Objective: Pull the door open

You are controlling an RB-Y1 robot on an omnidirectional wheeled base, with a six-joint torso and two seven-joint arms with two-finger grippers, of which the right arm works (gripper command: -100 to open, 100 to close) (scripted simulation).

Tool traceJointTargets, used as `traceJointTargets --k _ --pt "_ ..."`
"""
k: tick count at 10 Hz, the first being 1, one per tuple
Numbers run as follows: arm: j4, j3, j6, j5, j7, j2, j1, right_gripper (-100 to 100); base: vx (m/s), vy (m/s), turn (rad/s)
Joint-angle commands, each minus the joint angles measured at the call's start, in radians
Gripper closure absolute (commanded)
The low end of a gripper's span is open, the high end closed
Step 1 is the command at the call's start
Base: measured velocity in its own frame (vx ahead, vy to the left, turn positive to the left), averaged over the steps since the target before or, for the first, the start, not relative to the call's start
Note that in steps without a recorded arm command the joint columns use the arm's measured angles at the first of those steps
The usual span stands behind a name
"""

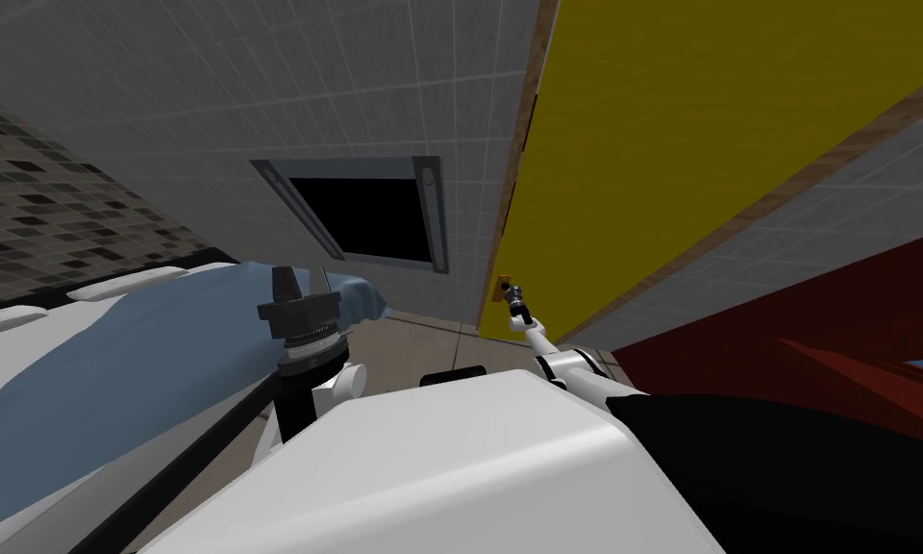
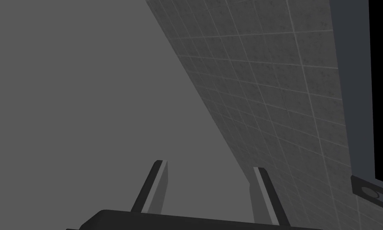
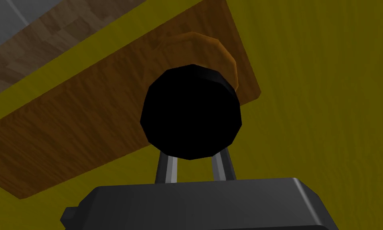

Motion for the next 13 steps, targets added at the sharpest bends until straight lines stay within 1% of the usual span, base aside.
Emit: traceJointTargets --k 1,2,3,4,6,8,13 --pt "0.001 0.004 -0.005 -0.007 -0.04 0.004 -0.012 100 -0.053 -0.035 0.032" --pt "0.001 0.005 -0.003 -0.02 -0.073 0.007 -0.014 100 -0.047 -0.039 0.055" --pt "0.001 0.005 -0.003 -0.02 -0.081 0.007 -0.014 100 -0.036 -0.027 0.042" --pt "-0.026 -0.002 0.022 -0.044 -0.099 0.027 0.004 -100 -0.066 -0.043 0.007" --pt "-0.035 -0.004 0.025 -0.07 -0.137 0.047 0.001 -100 -0.087 -0.038 0.01" --pt "-0.046 -0.007 0.028 -0.102 -0.185 0.073 -0.002 -100 -0.102 -0.008 0.029" --pt "-0.079 -0.014 0.039 -0.2 -0.321 0.148 -0.013 -100 -0.101 -0.042 0.018"
